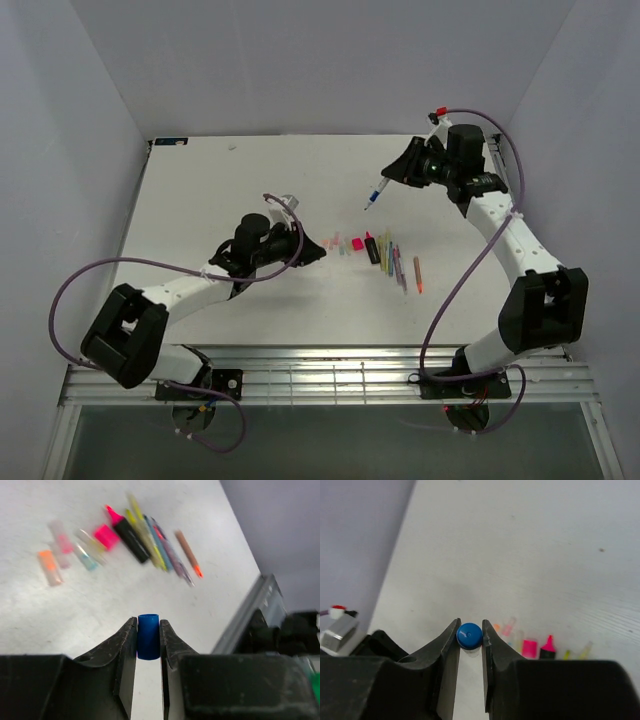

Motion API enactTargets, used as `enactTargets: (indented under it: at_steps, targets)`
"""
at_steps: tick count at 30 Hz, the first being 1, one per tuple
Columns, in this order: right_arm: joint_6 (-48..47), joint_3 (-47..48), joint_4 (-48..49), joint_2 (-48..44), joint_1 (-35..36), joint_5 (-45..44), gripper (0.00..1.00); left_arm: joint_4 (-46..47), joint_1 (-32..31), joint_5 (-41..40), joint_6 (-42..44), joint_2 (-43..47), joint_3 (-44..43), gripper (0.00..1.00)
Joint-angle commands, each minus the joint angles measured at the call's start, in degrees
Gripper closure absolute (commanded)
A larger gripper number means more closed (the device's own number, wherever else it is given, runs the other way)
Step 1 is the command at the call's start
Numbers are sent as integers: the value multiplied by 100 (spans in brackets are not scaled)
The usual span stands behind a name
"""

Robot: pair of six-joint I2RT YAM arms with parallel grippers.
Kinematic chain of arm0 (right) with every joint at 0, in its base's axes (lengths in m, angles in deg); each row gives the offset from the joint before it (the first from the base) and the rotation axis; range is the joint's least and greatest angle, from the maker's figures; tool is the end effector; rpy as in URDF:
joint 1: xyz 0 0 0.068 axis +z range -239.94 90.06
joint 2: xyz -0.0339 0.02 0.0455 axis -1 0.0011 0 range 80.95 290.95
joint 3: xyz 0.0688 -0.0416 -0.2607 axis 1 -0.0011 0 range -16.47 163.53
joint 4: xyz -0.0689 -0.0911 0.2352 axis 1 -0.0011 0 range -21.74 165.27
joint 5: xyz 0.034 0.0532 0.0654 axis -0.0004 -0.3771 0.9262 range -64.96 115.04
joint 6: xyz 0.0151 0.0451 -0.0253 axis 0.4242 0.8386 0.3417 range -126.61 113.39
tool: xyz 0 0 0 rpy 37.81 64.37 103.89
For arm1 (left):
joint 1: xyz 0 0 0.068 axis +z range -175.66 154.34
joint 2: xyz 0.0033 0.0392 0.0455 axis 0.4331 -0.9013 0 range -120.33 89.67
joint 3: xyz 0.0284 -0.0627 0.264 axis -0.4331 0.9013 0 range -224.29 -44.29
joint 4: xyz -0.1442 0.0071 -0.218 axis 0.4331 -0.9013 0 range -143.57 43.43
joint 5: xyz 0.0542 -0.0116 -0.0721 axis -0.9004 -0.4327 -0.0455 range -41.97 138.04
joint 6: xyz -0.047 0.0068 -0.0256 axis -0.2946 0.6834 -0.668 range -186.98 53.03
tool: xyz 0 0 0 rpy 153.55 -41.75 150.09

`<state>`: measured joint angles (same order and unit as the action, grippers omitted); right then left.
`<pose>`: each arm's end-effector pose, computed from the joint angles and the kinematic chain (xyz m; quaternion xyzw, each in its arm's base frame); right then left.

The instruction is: Open the pen caps

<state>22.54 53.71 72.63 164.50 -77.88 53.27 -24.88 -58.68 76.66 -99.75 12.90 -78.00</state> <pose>0.3327 0.0882 0.3486 -0.0300 0.7877 0.3877 0.4778 0.2234 -0.1655 0.2086 0.1411 0.8000 -0.4681 0.3478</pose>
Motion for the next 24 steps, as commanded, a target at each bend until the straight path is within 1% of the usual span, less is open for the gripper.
enactTargets:
  at_steps: [1, 3, 4, 6, 7, 9, 10, 13, 16, 24]
  targets:
    - [-1287, 813, -3250, 705, -115, -871, 92, -1138, 6, -1954, 166, -398, -765, 100]
    - [-1464, 744, -3584, 838, -168, -1151, 92, -1552, 6, -2455, 253, -776, -1197, 100]
    - [-1569, 683, -3647, 830, -177, -1544, 92, -1885, 6, -2527, 298, -1169, -1599, 100]
    - [-1684, 603, -3849, 865, -186, -1924, 92, -2142, 6, -2677, 342, -1515, -1892, 100]
    - [-1780, 603, -4102, 900, -186, -2335, 92, -2126, 6, -2712, 359, -1742, -1998, 100]
    - [-1833, 612, -4306, 988, -186, -2663, 92, -2029, 6, -2774, 421, -1885, -2008, 100]
    - [-1842, 533, -4368, 988, -186, -2995, 92, -1907, 6, -3053, 438, -1929, -1990, 100]
    - [-1877, 357, -4333, 944, -195, -3296, 92, -1731, 6, -3222, 526, -2078, -1937, 100]
    - [-1956, 173, -4237, 1023, -221, -3289, 92, -1704, 6, -3179, 570, -2280, -2025, 100]
    - [-2159, -91, -4115, 1436, -239, -3623, 92, -1651, 14, -3161, 588, -2650, -2157, 100]
